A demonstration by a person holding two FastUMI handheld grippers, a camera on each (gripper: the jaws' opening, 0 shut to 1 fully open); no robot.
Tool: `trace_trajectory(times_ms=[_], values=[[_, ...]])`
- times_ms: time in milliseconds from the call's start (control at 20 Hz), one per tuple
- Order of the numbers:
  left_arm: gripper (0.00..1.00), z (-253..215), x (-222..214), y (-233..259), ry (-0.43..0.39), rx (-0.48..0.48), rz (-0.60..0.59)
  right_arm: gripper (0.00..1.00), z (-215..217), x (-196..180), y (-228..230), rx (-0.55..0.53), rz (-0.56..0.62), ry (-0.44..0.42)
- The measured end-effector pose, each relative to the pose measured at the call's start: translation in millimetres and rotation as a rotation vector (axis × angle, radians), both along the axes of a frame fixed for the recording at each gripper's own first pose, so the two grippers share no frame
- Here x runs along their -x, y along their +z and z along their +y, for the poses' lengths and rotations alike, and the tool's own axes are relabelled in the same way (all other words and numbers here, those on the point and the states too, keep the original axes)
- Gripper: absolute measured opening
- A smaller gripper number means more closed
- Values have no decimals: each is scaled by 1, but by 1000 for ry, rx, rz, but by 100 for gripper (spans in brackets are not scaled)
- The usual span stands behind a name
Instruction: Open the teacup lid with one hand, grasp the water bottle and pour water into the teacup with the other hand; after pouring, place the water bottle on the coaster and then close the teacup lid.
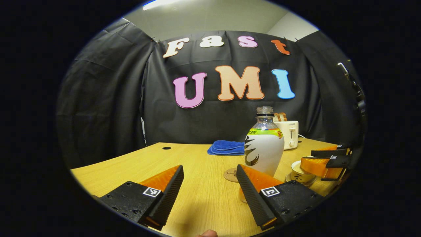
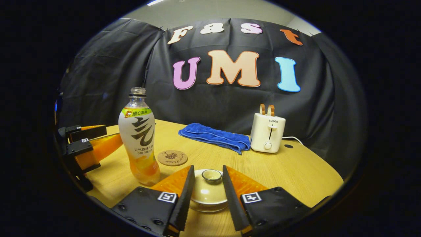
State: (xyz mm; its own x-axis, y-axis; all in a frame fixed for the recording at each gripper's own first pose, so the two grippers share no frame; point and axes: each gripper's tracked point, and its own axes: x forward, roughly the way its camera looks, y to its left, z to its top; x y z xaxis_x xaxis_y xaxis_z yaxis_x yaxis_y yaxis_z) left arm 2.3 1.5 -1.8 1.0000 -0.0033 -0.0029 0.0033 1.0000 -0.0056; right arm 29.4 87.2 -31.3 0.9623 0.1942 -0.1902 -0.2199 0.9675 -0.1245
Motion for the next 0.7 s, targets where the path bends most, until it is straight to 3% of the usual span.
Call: trace_trajectory(times_ms=[100, 600, 700], values=[[94, 0, 0, 0, -2, 0, 0, 51, -1, -3, -1, 10, 2, -6], [94, 0, 0, 0, -1, 0, 0, 52, -1, -4, -3, 38, 7, -5], [94, 0, 0, 1, 1, 0, 0, 39, -8, -7, 1, 33, -6, -26]])
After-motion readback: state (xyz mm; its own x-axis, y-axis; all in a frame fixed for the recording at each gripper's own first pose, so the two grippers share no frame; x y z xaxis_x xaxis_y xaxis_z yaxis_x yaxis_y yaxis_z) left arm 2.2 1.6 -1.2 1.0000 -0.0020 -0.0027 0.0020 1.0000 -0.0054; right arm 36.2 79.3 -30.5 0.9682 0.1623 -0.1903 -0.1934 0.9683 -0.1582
